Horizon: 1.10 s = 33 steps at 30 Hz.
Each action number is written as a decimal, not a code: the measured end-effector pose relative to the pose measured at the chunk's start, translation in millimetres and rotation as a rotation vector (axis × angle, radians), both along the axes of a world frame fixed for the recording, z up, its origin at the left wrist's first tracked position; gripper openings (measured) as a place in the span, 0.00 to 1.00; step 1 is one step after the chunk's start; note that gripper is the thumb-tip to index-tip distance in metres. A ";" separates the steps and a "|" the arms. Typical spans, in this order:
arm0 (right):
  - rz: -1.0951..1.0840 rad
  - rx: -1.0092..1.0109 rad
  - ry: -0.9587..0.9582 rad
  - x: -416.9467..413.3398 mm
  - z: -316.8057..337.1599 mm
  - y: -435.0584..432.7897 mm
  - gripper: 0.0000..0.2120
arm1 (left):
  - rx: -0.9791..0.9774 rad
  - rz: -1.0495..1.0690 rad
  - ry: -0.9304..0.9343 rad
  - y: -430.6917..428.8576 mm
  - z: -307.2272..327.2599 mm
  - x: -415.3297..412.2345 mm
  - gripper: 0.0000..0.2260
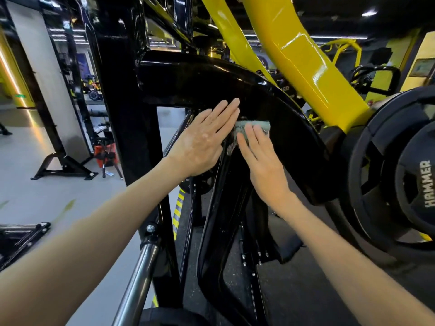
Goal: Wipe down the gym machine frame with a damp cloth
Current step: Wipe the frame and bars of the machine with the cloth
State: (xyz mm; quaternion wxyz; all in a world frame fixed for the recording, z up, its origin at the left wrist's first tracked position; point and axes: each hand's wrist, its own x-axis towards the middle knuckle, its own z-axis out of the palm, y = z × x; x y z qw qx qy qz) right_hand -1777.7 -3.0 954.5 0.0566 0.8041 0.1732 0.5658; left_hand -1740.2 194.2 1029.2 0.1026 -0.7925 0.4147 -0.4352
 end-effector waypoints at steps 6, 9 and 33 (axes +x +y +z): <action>-0.055 -0.153 0.171 -9.1 -111.5 15.3 0.26 | 0.102 -0.038 0.030 -0.1 -50.9 5.1 0.33; -0.061 -0.217 0.220 -14.1 -117.0 10.9 0.26 | 0.156 -0.052 0.030 2.2 -67.1 8.1 0.33; -0.001 -0.053 0.261 -12.2 -216.3 28.0 0.29 | 0.220 -0.234 0.019 28.8 -171.0 29.3 0.30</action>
